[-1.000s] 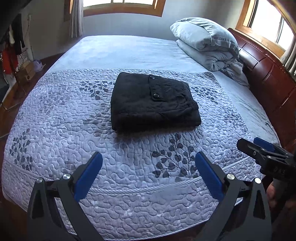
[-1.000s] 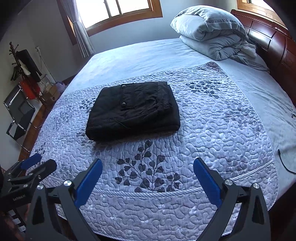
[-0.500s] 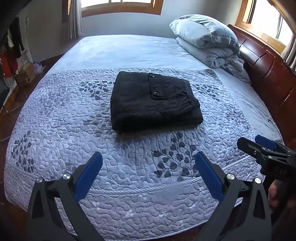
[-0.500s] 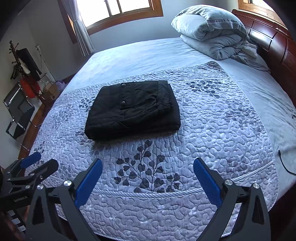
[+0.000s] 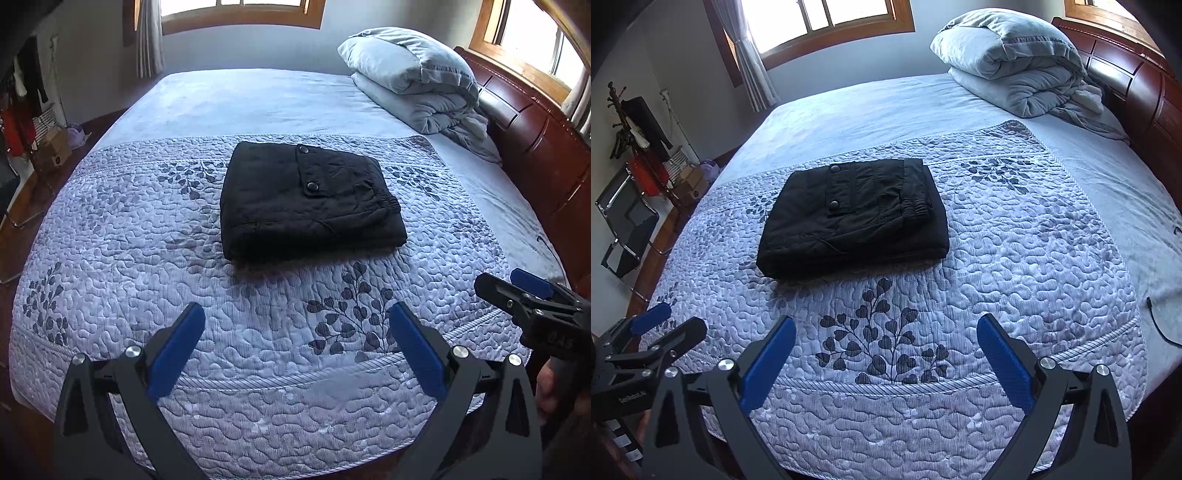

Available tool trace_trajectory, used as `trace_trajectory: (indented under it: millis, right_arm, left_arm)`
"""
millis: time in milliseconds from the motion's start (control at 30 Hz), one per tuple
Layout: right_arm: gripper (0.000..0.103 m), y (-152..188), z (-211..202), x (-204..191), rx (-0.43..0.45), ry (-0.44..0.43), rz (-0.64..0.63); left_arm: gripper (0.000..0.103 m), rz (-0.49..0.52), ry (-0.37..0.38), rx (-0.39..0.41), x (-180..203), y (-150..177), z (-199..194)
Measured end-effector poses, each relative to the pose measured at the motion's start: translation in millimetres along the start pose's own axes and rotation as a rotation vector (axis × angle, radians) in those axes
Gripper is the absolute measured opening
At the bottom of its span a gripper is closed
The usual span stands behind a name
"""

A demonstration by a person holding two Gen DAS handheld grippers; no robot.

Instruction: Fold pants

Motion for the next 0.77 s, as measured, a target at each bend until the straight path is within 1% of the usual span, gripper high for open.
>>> trace_trajectory:
  millis: [233,467,633,767]
  right_arm:
    - [0.099,0.1,2.6,0.0,-0.005,0.000,-0.003]
    - [0.099,0.4,6.4,3.3,-0.013,0.007,0.002]
    - [0.099,0.9,7.0,4.6,-0.013,0.007,0.005]
    - [0.099,0.9,8.1,7.6,-0.014,0.008,0.013]
  left_arm:
    - [0.100,-0.001,0.001,-0.003,-0.6,-0.8,0.9]
    - [0.100,0.019,-0.013,0.021,3.0,-1.3,-0.3]
    - [0.100,0.009,-0.003,-0.001,2.8,-3.0,2.5]
    - [0.100,0.014,0.003,-0.001,4.1,-1.8,2.3]
Point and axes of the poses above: each gripper's, at about its wrist camera, not at the fingertips, and z roughly the way its jaws point, x to its right, y to its underside, the point moved 1 cm from there along z, roughly the way its jaws point, and after that the axes turned 11 degrees about -y, right-handed, at the moved point
